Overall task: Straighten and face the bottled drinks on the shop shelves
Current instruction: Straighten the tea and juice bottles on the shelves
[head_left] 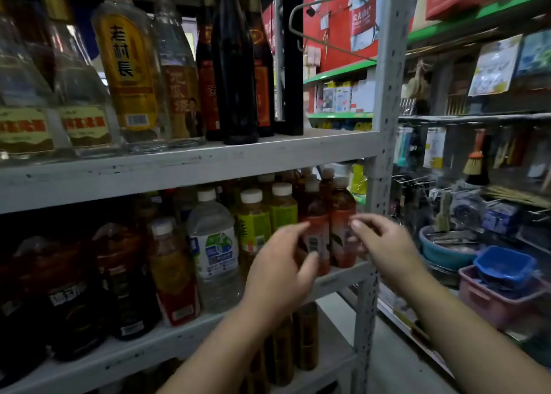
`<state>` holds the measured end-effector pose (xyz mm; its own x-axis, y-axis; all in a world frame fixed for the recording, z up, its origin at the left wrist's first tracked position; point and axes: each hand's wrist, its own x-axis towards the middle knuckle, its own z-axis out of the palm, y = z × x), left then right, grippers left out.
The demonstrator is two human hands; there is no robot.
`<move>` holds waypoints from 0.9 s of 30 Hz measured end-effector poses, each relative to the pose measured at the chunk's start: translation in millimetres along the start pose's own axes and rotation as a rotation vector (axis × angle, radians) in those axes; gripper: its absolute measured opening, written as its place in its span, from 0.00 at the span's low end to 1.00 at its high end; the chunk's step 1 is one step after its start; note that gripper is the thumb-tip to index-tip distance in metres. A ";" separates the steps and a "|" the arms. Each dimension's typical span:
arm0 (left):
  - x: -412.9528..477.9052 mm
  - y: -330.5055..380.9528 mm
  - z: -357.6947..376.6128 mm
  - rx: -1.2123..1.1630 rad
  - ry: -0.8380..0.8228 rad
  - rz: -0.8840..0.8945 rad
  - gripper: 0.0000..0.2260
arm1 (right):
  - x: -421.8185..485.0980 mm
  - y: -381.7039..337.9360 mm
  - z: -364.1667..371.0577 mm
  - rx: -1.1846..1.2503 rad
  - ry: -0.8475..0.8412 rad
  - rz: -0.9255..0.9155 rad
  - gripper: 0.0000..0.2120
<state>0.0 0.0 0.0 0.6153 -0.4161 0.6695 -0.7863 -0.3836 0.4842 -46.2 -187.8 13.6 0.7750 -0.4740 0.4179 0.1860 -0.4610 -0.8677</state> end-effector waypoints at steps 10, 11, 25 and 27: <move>96.6 20.0 18.0 0.275 -0.003 -0.159 0.26 | 80.6 -27.6 6.4 -0.457 0.186 -0.126 0.15; 103.0 23.1 18.9 0.280 -0.029 -0.190 0.23 | 87.4 -29.3 7.8 -0.487 0.178 -0.110 0.14; 130.6 27.8 28.5 0.357 -0.261 -0.213 0.11 | 129.0 -27.2 6.5 -0.619 0.033 0.102 0.10; 136.6 27.9 28.7 0.339 -0.287 -0.236 0.13 | 129.7 -27.5 4.0 -0.623 -0.001 0.101 0.09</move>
<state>63.7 -91.2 88.8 0.8022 -0.4772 0.3587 -0.5907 -0.7212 0.3617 51.7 -233.6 90.5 0.7712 -0.5373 0.3415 -0.2744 -0.7645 -0.5832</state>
